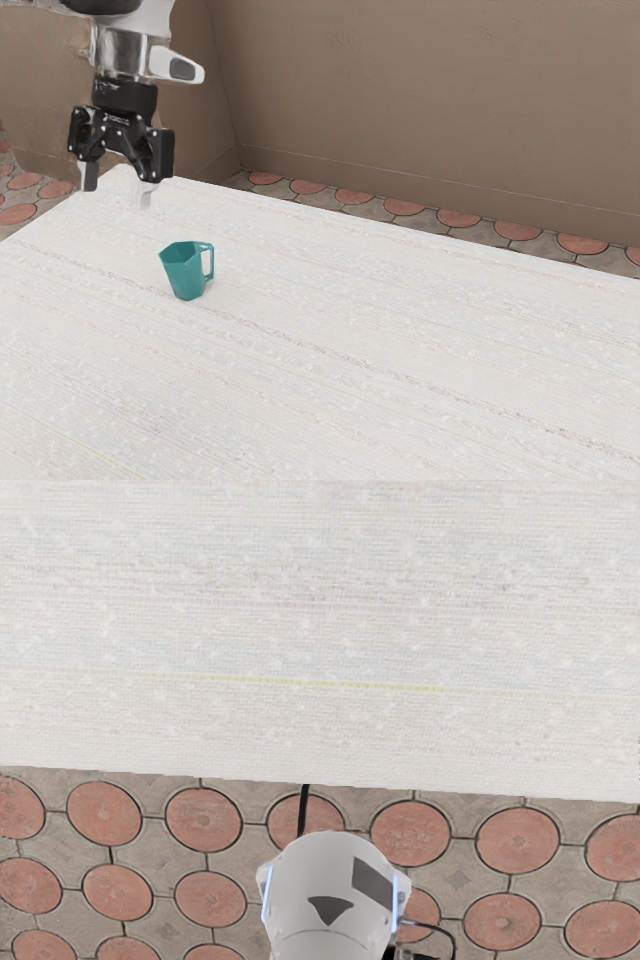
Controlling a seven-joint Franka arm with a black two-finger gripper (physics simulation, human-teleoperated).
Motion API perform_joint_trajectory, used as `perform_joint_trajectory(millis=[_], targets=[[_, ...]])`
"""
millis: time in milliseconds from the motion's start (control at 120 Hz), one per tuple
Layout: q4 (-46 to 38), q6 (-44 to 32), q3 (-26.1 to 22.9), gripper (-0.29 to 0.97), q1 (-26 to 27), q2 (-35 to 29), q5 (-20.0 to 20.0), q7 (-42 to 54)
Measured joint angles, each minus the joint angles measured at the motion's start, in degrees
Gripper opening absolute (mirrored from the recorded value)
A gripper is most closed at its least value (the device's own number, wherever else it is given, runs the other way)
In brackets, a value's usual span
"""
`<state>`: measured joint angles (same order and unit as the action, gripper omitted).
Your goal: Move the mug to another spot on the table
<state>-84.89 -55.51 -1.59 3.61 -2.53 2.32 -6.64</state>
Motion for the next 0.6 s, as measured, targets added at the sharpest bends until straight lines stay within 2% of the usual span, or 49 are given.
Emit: perform_joint_trajectory(millis=[117, 225, 300, 408, 508, 600], targets=[[-0.26, -11.14, -2.80, 0.68, 3.04, 0.93, 1.90, 0.47], [2.43, -18.04, -0.43, 0.68, 8.28, 9.50, 2.78, 1.25], [8.33, -22.12, 1.47, 0.68, 3.73, 17.83, 2.93, 3.10], [16.72, -26.79, 3.71, 0.68, 1.01, 29.49, 2.80, 7.24], [20.81, -29.64, 4.10, 0.68, -1.74, 36.37, 2.88, 12.61], [21.95, -33.16, 4.40, 0.68, -2.76, 39.76, 3.05, 19.16]])
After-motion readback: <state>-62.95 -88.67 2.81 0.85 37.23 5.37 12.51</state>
